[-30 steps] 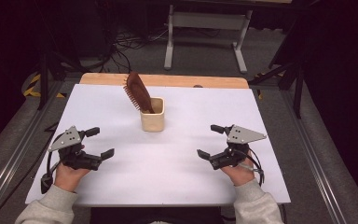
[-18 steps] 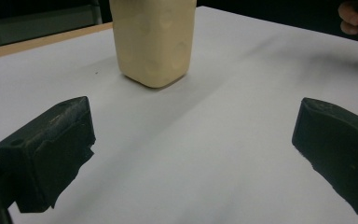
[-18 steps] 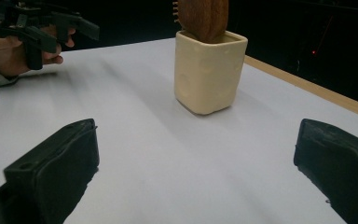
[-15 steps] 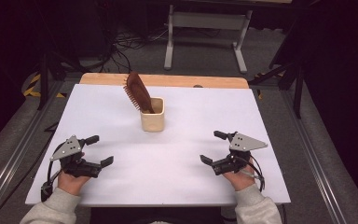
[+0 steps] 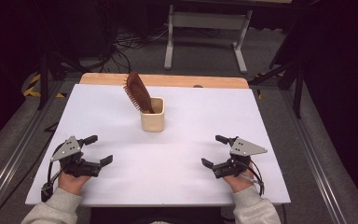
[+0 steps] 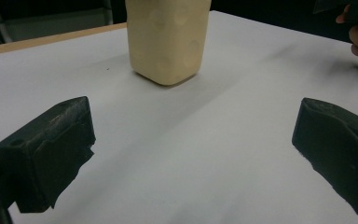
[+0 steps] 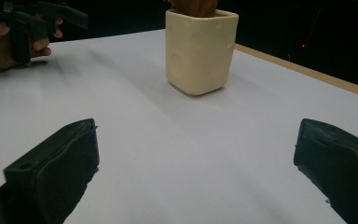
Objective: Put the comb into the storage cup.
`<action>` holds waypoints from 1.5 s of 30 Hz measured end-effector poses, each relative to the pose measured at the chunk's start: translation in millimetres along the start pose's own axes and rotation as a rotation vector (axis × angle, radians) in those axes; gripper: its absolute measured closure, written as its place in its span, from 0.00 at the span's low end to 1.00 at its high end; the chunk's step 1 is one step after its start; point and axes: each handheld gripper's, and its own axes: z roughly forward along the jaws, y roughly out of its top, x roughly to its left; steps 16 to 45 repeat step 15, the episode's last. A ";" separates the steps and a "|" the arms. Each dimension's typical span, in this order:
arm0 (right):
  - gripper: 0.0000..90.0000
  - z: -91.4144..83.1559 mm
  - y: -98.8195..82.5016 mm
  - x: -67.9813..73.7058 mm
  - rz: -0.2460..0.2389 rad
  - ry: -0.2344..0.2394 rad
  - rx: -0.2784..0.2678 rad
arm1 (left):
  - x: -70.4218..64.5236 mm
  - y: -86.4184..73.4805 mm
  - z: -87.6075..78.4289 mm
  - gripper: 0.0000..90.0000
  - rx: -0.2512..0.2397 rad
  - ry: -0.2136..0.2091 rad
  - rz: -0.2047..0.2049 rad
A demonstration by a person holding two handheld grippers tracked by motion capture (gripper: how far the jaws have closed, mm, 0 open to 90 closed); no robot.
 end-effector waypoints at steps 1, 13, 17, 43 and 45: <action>0.01 0.4 -0.2 0.0 -0.002 0.004 0.002 | -0.2 0.2 -0.2 0.00 -0.005 0.003 -0.003; 0.02 0.7 -2.1 -0.9 0.017 0.013 0.017 | 0.1 1.9 -1.7 0.01 -0.017 0.003 0.003; 0.02 1.2 -2.5 -1.3 0.023 0.017 0.019 | 0.7 2.6 -1.3 0.02 0.003 0.000 -0.001; 0.02 1.2 -2.5 -1.3 0.023 0.017 0.019 | 0.7 2.6 -1.3 0.02 0.003 0.000 -0.001; 0.02 1.2 -2.5 -1.3 0.023 0.017 0.019 | 0.7 2.6 -1.3 0.02 0.003 0.000 -0.001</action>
